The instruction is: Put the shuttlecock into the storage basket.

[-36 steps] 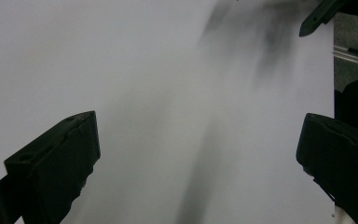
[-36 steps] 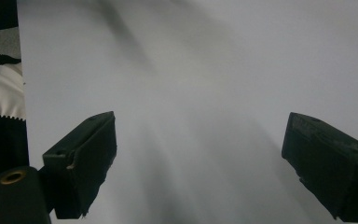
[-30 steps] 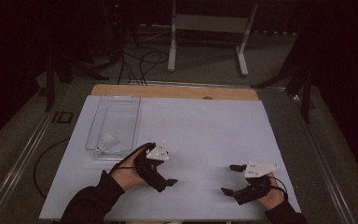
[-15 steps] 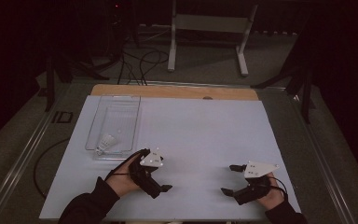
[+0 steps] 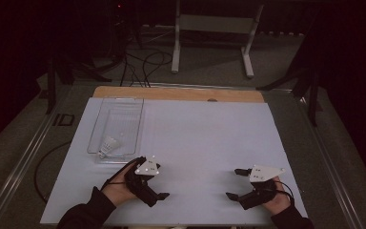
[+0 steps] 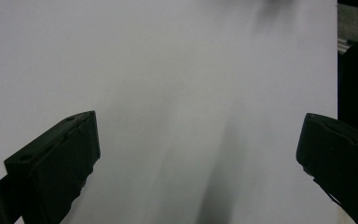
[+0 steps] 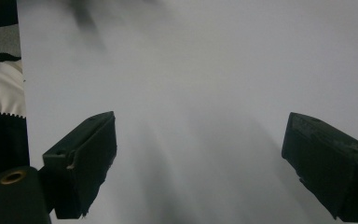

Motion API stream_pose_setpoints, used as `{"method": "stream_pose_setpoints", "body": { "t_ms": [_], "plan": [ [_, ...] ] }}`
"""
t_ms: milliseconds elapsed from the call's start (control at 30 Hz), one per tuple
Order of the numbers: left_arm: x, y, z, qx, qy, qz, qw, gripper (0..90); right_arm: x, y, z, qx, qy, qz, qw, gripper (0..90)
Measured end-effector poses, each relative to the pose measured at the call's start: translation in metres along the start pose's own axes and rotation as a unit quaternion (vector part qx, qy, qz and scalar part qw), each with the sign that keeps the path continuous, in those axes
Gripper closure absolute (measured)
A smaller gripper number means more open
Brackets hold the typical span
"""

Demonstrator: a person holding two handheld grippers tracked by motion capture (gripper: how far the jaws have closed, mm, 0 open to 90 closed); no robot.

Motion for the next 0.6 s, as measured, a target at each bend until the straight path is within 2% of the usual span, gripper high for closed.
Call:
{"method": "stream_pose_setpoints", "body": {
  "t_ms": [200,233,500,600],
  "plan": [
    [0.005,0.003,0.003,-0.005,0.006,-0.002,1.0,0.0,-0.001,0.0,0.0,0.0,0.0,0.0,1.0,10.3],
    [0.014,0.007,0.005,-0.011,0.013,-0.001,0.9999,0.0,0.0,0.0,0.0,0.0,0.001,0.001,1.0,10.3],
    [0.026,0.013,0.01,-0.021,0.03,-0.004,0.9993,0.0,0.0,-0.001,0.0,0.0,0.001,0.003,1.0,10.3],
    [0.029,0.015,0.01,-0.014,0.035,-0.011,0.9992,0.0,0.001,-0.001,0.0,0.001,0.001,0.003,1.0,10.3]
  ]
}}
Point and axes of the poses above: each handheld gripper's, and its own axes: y roughly backward along the jaws, x roughly out of its underside, z roughly to its left, the point moved 8 cm from there along -y, roughly forward along the jaws, and after that the axes turned 5 degrees about y, right-handed, at the moved point
